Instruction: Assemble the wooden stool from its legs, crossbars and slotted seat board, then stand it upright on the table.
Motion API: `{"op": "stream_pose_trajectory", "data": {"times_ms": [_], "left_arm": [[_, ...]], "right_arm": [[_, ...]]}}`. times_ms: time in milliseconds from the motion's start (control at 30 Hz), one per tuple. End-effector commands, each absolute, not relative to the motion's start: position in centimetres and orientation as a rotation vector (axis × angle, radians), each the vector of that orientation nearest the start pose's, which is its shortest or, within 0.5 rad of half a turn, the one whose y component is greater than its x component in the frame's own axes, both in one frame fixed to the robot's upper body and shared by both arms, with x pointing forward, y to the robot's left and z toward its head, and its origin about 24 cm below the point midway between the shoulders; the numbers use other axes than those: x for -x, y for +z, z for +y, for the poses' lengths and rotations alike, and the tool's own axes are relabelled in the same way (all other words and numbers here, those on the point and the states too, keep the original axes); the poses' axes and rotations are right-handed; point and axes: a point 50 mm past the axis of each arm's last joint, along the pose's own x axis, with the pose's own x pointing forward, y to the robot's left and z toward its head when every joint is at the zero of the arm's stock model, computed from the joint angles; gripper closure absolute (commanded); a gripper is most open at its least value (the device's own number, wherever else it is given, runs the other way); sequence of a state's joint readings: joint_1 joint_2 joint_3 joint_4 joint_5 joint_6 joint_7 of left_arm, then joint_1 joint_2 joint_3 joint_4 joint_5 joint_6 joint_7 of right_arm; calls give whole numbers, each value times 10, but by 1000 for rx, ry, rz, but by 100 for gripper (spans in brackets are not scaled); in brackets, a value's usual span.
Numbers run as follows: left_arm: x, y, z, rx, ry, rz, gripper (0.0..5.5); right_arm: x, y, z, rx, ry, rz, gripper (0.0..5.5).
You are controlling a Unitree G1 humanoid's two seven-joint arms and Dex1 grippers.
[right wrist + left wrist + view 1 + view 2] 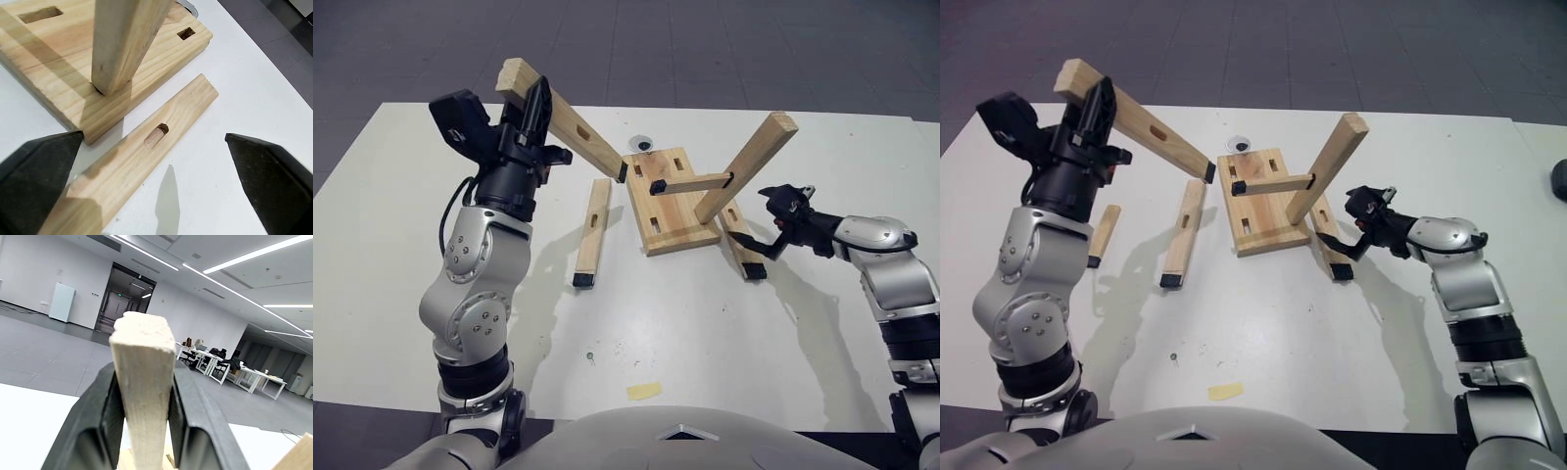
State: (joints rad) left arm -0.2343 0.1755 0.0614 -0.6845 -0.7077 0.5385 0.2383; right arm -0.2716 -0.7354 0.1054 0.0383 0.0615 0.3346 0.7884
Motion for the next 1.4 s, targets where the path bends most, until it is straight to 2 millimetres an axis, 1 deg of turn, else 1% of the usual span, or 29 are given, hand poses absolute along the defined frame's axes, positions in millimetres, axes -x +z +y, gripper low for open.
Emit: {"op": "stream_pose_trajectory", "data": {"times_ms": [33,133,233,433,533,700,800,933,1067,1200,1400], "left_arm": [[-242,202,131,386,-264,-276,445],[-241,202,127,389,-275,-274,445],[-239,201,125,390,-284,-269,445],[-237,198,122,390,-299,-247,445],[-237,197,122,389,-301,-236,445],[-239,192,122,386,-294,-205,445],[-239,182,123,374,-286,-159,445],[-238,166,122,372,-269,-85,445],[-242,160,126,383,-224,-69,445],[-250,153,129,422,-181,-54,446],[-258,145,129,509,-128,-38,446]], "right_arm": [[-295,95,-229,662,646,355,10],[-298,93,-228,744,621,349,10],[-296,88,-225,795,633,361,10],[-287,79,-210,812,699,383,10],[-285,82,-203,806,726,367,10],[-290,90,-198,796,704,339,10],[-293,92,-194,757,695,329,10],[-290,89,-192,755,685,330,10],[-292,91,-194,741,642,320,10],[-298,91,-197,722,596,317,10],[-298,88,-196,698,590,327,10]]}}
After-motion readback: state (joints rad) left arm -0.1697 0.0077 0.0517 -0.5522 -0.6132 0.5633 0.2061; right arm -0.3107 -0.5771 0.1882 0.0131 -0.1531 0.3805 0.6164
